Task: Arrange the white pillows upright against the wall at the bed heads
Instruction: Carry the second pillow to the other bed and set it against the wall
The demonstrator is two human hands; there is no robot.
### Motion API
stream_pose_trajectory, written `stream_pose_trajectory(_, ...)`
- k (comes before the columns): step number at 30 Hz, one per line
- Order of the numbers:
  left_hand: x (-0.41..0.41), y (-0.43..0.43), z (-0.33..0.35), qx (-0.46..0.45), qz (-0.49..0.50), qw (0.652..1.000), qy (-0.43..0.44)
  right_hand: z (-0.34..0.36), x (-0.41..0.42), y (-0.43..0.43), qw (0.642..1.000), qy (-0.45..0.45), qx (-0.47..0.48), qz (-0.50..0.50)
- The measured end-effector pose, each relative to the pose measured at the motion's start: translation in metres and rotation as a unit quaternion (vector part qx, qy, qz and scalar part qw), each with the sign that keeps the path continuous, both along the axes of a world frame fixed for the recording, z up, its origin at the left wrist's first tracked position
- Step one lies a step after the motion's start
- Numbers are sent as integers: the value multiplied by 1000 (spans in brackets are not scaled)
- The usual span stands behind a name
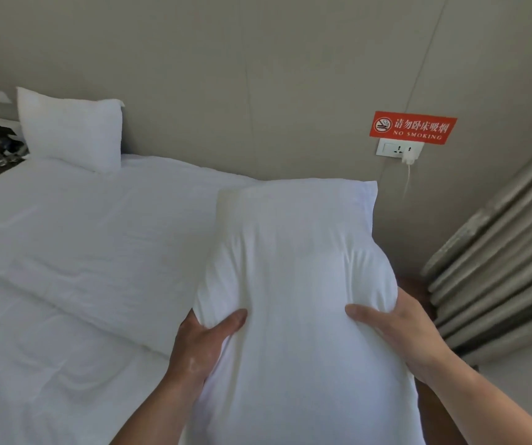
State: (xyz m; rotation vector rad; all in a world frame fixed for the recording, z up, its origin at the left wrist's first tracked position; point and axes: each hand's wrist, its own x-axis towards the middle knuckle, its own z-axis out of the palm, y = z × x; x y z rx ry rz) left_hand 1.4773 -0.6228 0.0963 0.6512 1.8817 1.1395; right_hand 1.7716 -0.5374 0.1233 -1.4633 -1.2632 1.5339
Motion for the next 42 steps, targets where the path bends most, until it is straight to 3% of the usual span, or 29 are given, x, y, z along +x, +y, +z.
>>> stream_pose_trajectory(7, 5, 112, 18, 6, 109, 994, 5, 14, -22, 176, 992, 32, -24, 116)
stream_pose_trajectory(15, -27, 194, 16, -2, 234, 972, 16, 12, -92, 314, 970, 27, -46, 238)
stream_pose_trajectory(32, -193, 359, -40, 48, 352, 929, -101, 10, -348, 546, 923, -46, 23, 382)
stream_pose_trajectory(42, -223, 421, -106, 7, 430, 894, -130, -71, -460, 640, 875, -106, 4, 472)
